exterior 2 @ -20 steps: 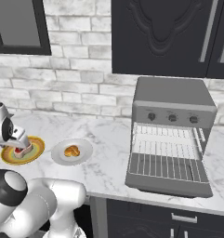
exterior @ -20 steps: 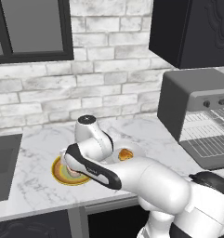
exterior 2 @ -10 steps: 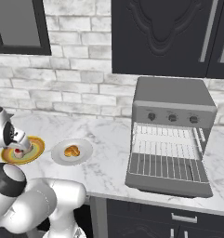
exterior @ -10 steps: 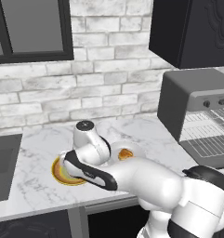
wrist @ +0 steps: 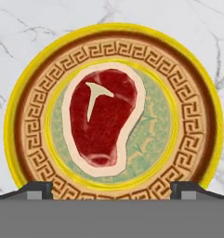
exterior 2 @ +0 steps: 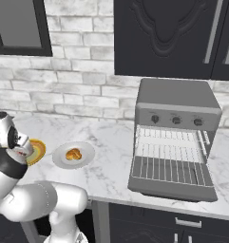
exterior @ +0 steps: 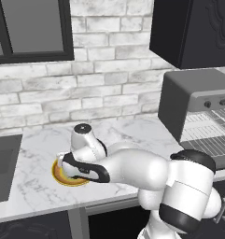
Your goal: Open the toaster oven door. Place the bread on the top rack in the toaster oven and place the steak on the bottom rack.
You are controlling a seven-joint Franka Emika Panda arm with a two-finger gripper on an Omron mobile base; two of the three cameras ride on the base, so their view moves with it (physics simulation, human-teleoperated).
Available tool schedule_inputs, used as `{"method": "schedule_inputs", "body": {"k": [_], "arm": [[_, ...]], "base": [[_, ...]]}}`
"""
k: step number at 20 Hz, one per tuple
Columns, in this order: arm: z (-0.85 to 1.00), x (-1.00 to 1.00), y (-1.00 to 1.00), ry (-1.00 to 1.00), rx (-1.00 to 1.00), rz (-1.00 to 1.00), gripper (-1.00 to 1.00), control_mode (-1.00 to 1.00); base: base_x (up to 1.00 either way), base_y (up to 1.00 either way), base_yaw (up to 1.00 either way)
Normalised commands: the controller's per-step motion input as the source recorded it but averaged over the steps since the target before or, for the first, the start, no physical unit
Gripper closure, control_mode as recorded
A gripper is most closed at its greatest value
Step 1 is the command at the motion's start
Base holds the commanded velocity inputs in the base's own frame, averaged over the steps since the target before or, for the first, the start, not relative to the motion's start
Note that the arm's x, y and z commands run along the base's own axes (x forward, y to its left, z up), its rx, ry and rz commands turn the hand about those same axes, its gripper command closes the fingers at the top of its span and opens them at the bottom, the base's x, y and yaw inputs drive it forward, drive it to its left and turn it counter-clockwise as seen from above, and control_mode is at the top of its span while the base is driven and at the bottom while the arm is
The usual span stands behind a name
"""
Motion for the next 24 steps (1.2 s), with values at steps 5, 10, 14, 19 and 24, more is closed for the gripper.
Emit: {"method": "schedule_inputs", "body": {"k": [5, 10, 14, 19, 24], "arm": [[-0.21, 0.2, 0.18, 0.09, 0.0, 0.0, -1.0, -1.0], [-0.16, 0.02, 0.12, 0.05, 0.0, 0.0, -1.0, -1.0], [-0.11, 0.02, 0.01, 0.0, 0.0, 0.0, -1.0, -1.0], [-0.11, 0.04, 0.0, 0.0, 0.0, -0.01, -1.0, -1.0], [-0.11, 0.09, 0.0, 0.01, 0.0, -0.03, -1.0, -1.0]], "base": [[0.0, 0.0, 0.0], [0.0, 0.0, 0.0], [0.0, 0.0, 0.0], [0.0, 0.0, 0.0], [0.0, 0.0, 0.0]]}}
